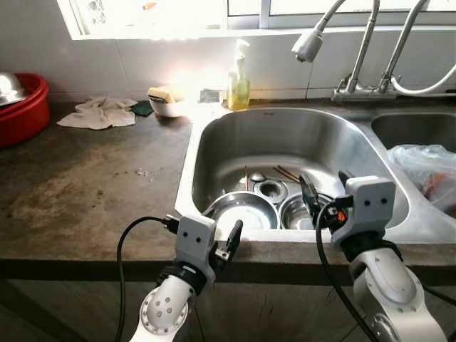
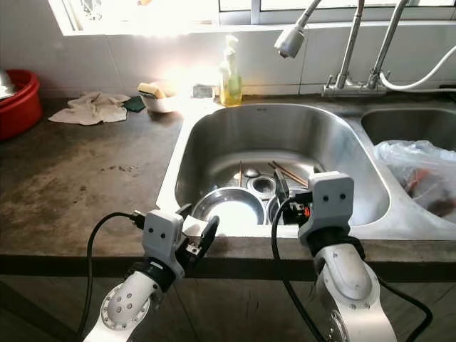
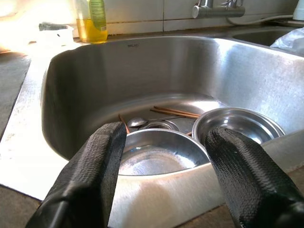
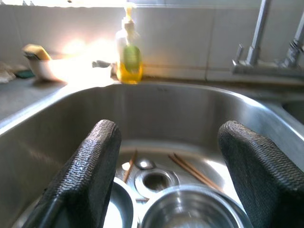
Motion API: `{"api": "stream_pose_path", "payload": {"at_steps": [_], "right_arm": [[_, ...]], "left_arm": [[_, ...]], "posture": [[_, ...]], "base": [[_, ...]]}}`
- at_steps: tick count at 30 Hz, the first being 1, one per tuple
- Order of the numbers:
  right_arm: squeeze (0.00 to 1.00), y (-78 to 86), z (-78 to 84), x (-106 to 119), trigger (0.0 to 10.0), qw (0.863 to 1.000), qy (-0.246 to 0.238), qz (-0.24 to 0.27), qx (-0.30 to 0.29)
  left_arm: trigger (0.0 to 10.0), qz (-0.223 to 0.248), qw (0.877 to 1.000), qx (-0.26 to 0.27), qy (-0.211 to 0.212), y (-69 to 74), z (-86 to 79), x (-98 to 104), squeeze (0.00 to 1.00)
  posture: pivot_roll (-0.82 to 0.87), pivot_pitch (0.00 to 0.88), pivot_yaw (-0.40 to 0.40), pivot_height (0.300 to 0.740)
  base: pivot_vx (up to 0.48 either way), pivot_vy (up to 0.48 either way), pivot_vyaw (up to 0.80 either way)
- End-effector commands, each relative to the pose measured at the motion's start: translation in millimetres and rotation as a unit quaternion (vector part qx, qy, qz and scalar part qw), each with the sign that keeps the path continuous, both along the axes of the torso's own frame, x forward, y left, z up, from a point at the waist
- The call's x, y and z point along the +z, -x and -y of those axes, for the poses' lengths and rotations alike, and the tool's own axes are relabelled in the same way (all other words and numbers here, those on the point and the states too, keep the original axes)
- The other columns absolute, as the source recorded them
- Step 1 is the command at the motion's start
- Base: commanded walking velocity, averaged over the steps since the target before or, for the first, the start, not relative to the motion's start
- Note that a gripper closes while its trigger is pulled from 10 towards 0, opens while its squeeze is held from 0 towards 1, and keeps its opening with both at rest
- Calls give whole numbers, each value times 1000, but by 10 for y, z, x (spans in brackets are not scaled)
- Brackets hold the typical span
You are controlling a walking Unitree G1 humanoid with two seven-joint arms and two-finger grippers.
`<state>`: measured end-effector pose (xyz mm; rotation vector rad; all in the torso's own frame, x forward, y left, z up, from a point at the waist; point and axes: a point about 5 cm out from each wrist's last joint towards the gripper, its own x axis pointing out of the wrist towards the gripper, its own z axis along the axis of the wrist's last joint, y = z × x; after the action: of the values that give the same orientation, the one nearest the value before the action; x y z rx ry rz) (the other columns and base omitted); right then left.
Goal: Kitchen organization
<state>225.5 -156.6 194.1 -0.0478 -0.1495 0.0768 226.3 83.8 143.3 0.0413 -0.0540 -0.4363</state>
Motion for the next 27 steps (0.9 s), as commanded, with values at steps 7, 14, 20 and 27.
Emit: {"api": "stream_pose_path", "payload": {"at_steps": [7, 14, 20, 27], "right_arm": [[0, 167, -25, -56, 10000, 999, -23, -7, -24], [0, 112, -59, -3, 10000, 999, -36, 8, -35], [0, 27, 6, 80, 10000, 999, -28, 24, -36], [0, -40, -14, 118, 10000, 999, -28, 31, -28]], "left_arm": [[10000, 3, 1000, 3, -2, -37, -63, -9, 0], [10000, 5, 1000, -4, 10, -55, -12, 7, 0], [10000, 5, 1000, -5, 4, -76, -18, -3, 0], [10000, 8, 1000, -7, 2, -73, -4, -2, 0]], "posture": [[60, 0, 1, 740], [58, 0, 7, 740], [60, 0, 0, 740], [68, 0, -3, 740]], "base": [[0, 0, 642], [0, 0, 800], [0, 301, 800], [0, 202, 800]]}}
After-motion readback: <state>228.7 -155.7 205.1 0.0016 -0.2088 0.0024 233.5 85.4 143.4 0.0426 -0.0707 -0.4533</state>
